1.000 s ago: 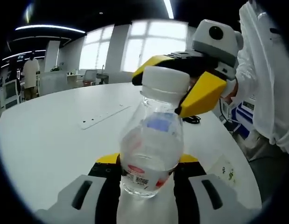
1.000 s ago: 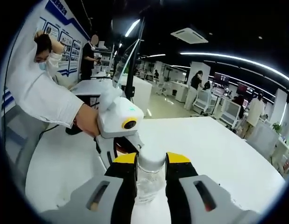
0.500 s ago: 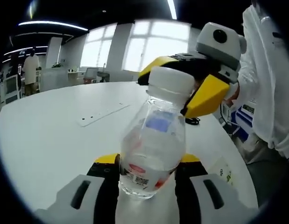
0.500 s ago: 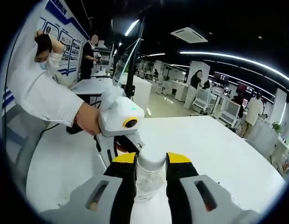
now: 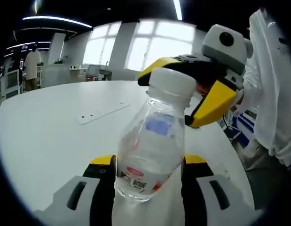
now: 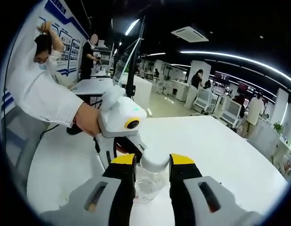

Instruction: Arrange the tabletop items into an orderly group along one side of the table until the central work area is clear of visible clutter.

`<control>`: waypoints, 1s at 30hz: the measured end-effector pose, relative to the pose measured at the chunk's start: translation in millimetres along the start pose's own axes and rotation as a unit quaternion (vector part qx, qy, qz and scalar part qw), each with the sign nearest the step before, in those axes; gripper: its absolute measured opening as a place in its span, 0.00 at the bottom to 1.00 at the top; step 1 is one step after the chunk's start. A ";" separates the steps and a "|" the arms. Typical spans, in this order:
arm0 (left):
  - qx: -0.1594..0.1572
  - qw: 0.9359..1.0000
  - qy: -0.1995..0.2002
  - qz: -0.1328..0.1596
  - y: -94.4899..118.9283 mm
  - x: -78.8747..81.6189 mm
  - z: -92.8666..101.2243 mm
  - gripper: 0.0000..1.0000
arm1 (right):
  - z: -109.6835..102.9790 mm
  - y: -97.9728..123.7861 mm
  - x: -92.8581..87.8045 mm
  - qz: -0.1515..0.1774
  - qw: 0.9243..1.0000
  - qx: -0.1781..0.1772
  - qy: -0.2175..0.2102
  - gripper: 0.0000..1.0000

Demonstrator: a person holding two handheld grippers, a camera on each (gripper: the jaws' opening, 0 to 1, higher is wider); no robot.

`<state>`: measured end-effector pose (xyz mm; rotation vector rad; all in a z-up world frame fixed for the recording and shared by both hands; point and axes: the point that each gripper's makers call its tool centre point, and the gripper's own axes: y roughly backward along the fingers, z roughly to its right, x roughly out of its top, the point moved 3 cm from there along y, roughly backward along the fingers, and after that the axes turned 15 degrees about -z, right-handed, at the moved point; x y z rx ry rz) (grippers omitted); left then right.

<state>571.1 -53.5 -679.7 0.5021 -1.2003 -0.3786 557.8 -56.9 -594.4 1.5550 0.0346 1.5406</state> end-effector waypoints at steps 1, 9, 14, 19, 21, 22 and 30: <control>0.001 1.000 0.001 -0.001 0.1 -0.2 -0.4 0.57 | -0.2 -0.3 0.0 0.000 1.000 0.000 0.000 0.26; 0.002 1.000 0.010 -0.004 1.1 -1.2 0.0 0.62 | 0.3 -0.6 0.0 -0.002 1.000 -0.001 -0.005 0.32; 0.001 1.000 0.017 -0.002 2.0 -0.4 0.6 0.65 | 2.5 0.1 0.5 -0.001 1.000 -0.005 -0.011 0.36; 0.003 1.000 0.025 -0.001 3.7 0.8 0.4 0.70 | 4.7 1.1 0.6 0.000 1.000 -0.003 -0.024 0.42; 0.004 1.000 0.026 -0.001 4.7 1.1 0.2 0.72 | 5.5 1.9 0.9 0.001 1.000 -0.003 -0.028 0.44; 0.005 1.000 0.028 0.001 5.3 1.6 0.2 0.73 | 5.7 2.0 0.8 0.001 0.999 -0.001 -0.033 0.46; 0.016 0.999 0.038 0.002 11.6 3.5 0.5 0.85 | 8.5 7.5 3.1 0.010 0.998 0.009 -0.061 0.55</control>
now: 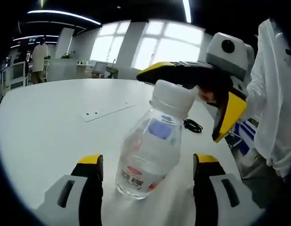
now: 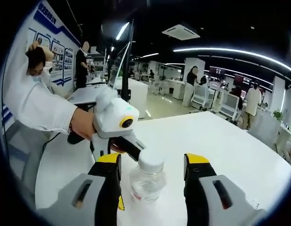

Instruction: Arrange the tabletop items into an orderly group along one side of the table until the central work area is clear of visible clutter.

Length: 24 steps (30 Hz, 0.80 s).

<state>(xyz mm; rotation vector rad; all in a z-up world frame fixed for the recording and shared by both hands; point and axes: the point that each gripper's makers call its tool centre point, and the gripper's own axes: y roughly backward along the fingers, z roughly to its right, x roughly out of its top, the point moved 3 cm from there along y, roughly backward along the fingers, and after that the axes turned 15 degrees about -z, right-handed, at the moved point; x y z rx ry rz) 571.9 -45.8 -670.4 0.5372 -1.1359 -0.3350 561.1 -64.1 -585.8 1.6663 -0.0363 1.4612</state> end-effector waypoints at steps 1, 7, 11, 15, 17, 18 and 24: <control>0.006 1.000 -0.001 -0.001 0.9 0.0 -0.7 0.88 | 0.5 1.2 0.1 0.000 1.000 0.002 -0.005 0.57; 0.015 1.000 0.003 0.000 9.5 1.0 1.8 0.91 | -0.1 8.4 0.1 0.002 1.000 0.013 -0.016 0.60; 0.022 1.000 0.006 -0.001 13.6 -0.1 3.1 0.93 | -1.0 13.8 -2.5 0.001 0.999 0.022 -0.026 0.63; 0.030 1.000 0.007 -0.004 17.5 -1.9 6.8 1.00 | -2.1 20.3 -5.0 0.004 0.998 0.038 -0.046 0.64; 0.038 0.999 0.000 -0.010 19.5 -4.3 7.8 1.00 | -2.5 23.4 -8.0 0.000 0.998 0.043 -0.049 0.64; 0.039 0.999 0.001 -0.010 20.1 -4.9 8.9 1.00 | -3.7 25.1 -9.9 -0.003 0.998 0.047 -0.050 0.64; 0.046 0.999 0.002 -0.017 24.8 -8.8 18.3 1.00 | -9.8 33.1 -22.0 -0.017 0.996 0.069 -0.059 0.63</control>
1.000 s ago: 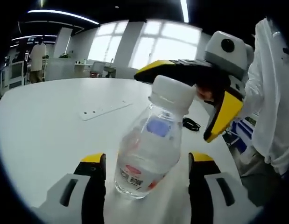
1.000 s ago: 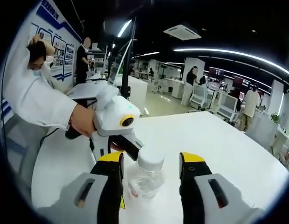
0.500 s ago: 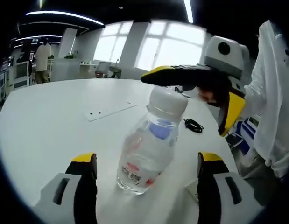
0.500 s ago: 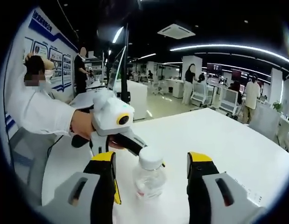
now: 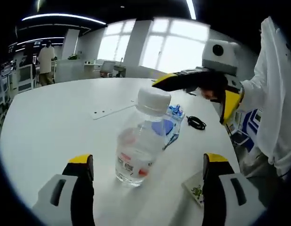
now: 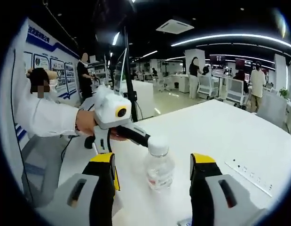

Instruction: Arrange the tabletop items into an orderly group along one side of the table until the central work area is clear of visible clutter.

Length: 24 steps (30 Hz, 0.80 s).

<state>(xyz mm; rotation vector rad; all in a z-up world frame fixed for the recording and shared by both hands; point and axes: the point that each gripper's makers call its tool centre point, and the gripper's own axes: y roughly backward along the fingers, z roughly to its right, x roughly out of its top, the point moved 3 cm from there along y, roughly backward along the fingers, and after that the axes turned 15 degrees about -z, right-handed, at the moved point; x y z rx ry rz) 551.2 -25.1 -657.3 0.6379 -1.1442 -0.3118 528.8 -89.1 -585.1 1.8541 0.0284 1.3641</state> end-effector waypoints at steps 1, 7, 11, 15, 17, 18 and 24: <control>0.003 1.000 -0.001 -0.001 1.7 -0.8 1.3 1.00 | -1.4 1.5 -3.1 -0.003 1.000 0.004 -0.002 0.63; 0.013 1.000 0.002 0.000 12.4 -4.2 9.5 1.00 | -9.4 7.2 -23.5 -0.033 0.999 0.027 -0.009 0.64; 0.018 1.000 0.006 0.000 18.6 -8.2 13.1 1.00 | -17.3 10.5 -38.6 -0.058 0.997 0.046 -0.007 0.64; 0.022 1.000 0.010 0.004 24.8 -9.0 22.1 1.00 | -24.3 12.2 -50.6 -0.075 0.995 0.061 -0.009 0.64; 0.023 1.000 0.012 0.007 27.8 -9.3 26.2 1.00 | -29.0 13.5 -55.6 -0.081 0.994 0.069 -0.008 0.63; 0.025 1.000 0.012 0.007 28.8 -9.5 27.8 1.00 | -30.8 13.5 -58.1 -0.086 0.994 0.073 -0.009 0.63; 0.030 0.999 0.016 0.012 36.4 -10.4 33.9 1.00 | -41.8 15.2 -70.2 -0.104 0.990 0.091 -0.011 0.62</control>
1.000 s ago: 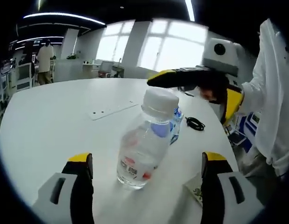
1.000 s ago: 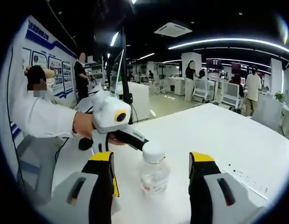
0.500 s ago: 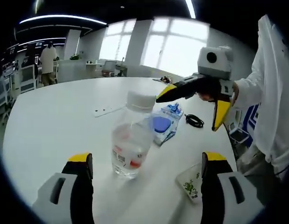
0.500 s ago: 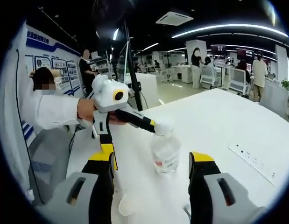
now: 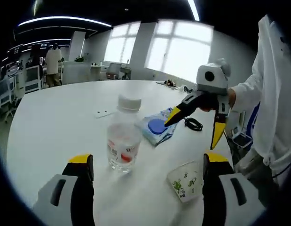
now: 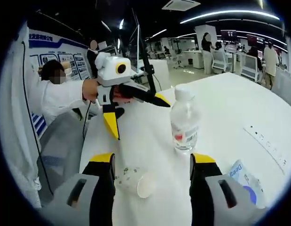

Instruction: Arrange the tabletop items into an orderly group along one side of the table until the central work area is clear of visible clutter.

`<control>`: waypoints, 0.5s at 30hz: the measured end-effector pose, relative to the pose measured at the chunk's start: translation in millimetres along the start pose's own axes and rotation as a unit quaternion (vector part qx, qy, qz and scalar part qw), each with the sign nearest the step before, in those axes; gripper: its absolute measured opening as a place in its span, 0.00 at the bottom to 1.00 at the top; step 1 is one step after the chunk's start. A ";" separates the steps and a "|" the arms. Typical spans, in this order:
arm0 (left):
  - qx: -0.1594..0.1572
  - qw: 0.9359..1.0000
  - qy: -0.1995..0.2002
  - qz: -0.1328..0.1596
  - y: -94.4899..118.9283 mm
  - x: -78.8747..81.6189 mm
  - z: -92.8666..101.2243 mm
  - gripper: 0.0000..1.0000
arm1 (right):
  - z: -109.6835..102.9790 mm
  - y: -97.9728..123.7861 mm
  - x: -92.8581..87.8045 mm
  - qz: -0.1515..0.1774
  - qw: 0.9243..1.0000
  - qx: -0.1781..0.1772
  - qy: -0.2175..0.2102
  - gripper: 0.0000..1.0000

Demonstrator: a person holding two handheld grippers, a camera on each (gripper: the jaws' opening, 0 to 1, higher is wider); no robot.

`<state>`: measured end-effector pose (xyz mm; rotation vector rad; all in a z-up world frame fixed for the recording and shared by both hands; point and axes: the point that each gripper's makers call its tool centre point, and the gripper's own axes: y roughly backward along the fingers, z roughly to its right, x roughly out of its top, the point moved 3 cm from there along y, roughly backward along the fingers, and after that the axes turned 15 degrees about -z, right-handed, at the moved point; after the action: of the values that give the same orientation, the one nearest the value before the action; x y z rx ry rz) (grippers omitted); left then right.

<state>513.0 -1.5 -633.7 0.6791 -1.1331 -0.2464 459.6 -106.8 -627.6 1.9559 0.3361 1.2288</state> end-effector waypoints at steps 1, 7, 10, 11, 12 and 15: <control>0.001 1.000 0.000 0.000 0.9 0.2 1.0 1.00 | -1.1 -0.3 -1.4 -0.002 1.000 0.002 0.000 0.62; 0.003 1.000 -0.001 0.001 6.0 -1.7 10.0 1.00 | -7.6 -4.5 -14.5 -0.015 0.999 0.032 -0.023 0.57; 0.004 1.000 0.000 0.002 8.4 -3.3 14.4 1.00 | -9.1 -8.1 -20.7 -0.021 0.998 0.046 -0.032 0.53; 0.004 1.000 0.001 0.003 9.0 -3.9 15.2 1.00 | -9.4 -9.6 -22.6 -0.021 0.998 0.050 -0.034 0.53; 0.004 1.000 0.003 0.005 9.8 -4.6 16.7 1.00 | -10.2 -11.3 -25.0 -0.024 0.997 0.057 -0.040 0.51; 0.003 1.000 0.004 0.004 10.8 -6.7 20.8 1.00 | -14.6 -17.5 -33.8 -0.036 0.994 0.084 -0.051 0.46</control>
<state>489.9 2.6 -626.9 0.6797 -1.1287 -0.2324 433.5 -108.1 -658.9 2.1225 0.4659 1.0795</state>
